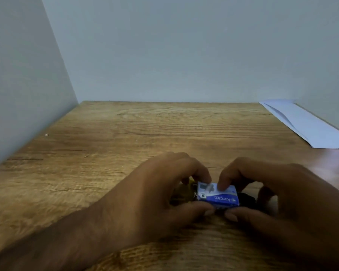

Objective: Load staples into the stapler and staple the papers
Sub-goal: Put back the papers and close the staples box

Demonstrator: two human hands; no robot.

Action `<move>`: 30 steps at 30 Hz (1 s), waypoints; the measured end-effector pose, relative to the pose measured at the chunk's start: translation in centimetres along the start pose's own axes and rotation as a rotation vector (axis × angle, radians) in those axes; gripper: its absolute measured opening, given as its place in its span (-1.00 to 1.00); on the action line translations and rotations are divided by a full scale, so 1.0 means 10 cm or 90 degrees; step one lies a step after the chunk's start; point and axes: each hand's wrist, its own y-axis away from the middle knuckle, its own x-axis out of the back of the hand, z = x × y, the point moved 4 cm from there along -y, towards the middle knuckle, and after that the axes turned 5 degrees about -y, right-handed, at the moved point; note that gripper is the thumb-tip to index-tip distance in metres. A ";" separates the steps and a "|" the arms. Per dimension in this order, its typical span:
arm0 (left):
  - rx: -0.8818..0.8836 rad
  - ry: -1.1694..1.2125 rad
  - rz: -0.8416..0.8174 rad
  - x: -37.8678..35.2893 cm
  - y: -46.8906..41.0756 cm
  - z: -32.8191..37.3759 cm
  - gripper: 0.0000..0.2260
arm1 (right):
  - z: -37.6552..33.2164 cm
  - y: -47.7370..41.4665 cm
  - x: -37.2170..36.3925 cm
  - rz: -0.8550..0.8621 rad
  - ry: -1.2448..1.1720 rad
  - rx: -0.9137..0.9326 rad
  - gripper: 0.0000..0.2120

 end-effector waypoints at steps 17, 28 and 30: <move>0.263 0.049 0.104 -0.11 -1.48 -1.57 -0.72 | 0.44 -1.86 1.16 0.466 -0.058 0.069 -0.74; 0.322 0.219 0.054 -0.13 -1.56 -1.78 -0.31 | 0.57 -1.87 1.30 0.457 -0.207 0.062 -0.60; 0.332 0.202 -0.019 -0.01 -1.57 -1.78 -0.28 | 0.54 -1.78 1.36 0.417 -0.206 0.040 -0.55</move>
